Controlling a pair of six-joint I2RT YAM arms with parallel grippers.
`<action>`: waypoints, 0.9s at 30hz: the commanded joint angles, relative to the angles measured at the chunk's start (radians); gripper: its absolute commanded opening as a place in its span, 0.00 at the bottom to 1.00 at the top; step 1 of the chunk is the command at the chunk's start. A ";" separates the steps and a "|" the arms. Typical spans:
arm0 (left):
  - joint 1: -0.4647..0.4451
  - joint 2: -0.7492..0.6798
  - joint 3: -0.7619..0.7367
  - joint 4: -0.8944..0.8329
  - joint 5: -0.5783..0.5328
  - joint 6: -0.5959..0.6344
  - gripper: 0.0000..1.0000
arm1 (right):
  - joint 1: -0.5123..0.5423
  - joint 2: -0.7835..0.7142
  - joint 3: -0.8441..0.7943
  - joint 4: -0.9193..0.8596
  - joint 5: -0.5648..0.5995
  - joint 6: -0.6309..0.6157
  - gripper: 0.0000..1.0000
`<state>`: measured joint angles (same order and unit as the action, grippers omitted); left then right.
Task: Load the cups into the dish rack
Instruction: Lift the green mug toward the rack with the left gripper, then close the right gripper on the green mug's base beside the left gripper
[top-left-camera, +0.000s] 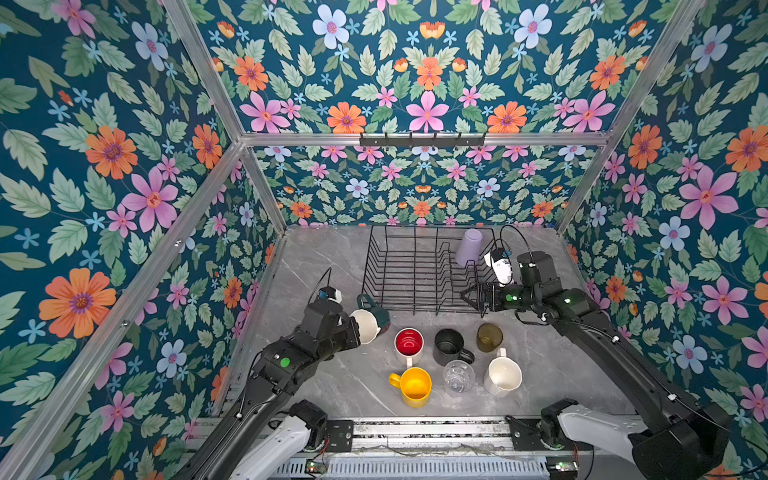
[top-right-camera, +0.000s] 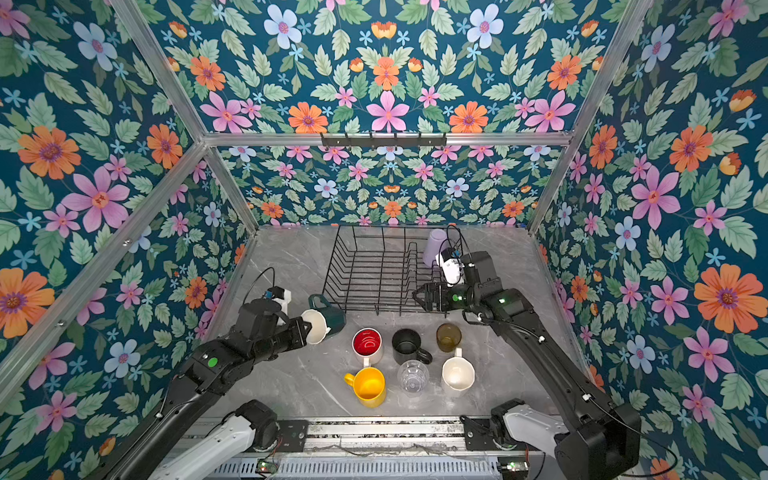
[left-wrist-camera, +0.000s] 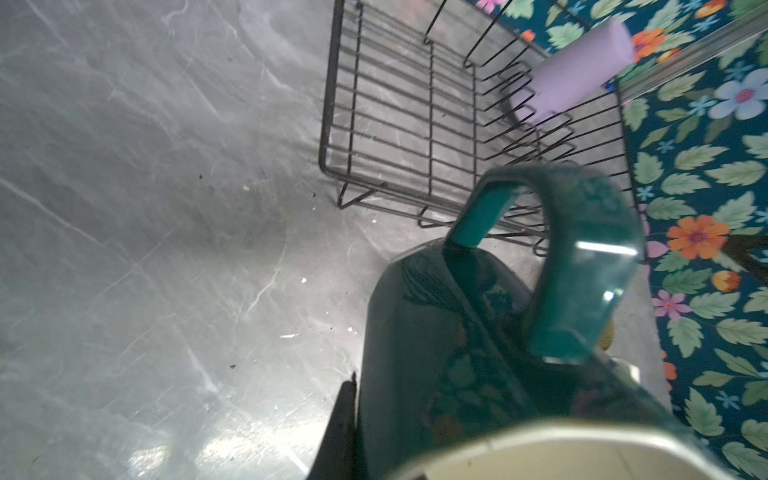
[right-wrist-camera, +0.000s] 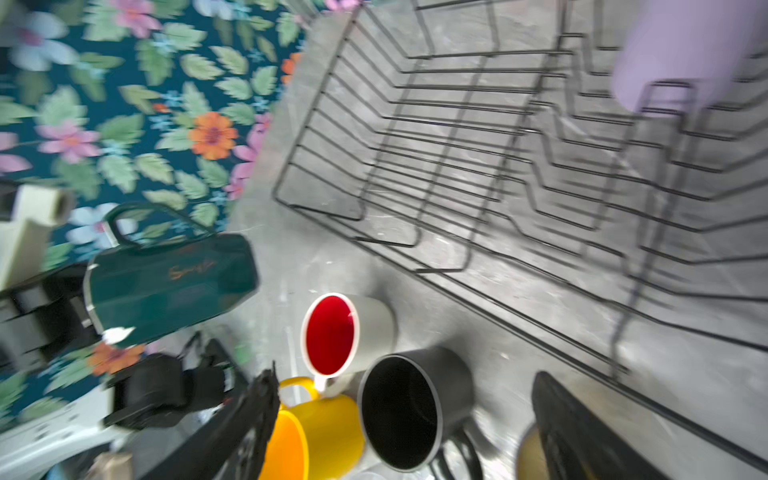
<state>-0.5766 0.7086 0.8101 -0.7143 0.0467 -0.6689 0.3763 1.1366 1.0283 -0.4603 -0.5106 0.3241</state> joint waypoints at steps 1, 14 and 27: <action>-0.001 -0.021 -0.018 0.217 0.089 0.026 0.00 | 0.001 -0.020 -0.023 0.203 -0.187 0.084 0.95; 0.001 0.078 -0.138 0.828 0.502 -0.036 0.00 | 0.001 -0.051 -0.071 0.472 -0.513 0.186 0.96; 0.001 0.170 -0.173 1.067 0.673 -0.122 0.00 | 0.000 -0.019 -0.095 0.590 -0.667 0.208 0.97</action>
<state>-0.5758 0.8753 0.6342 0.1982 0.6651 -0.7650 0.3759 1.1187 0.9371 0.0593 -1.1164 0.5220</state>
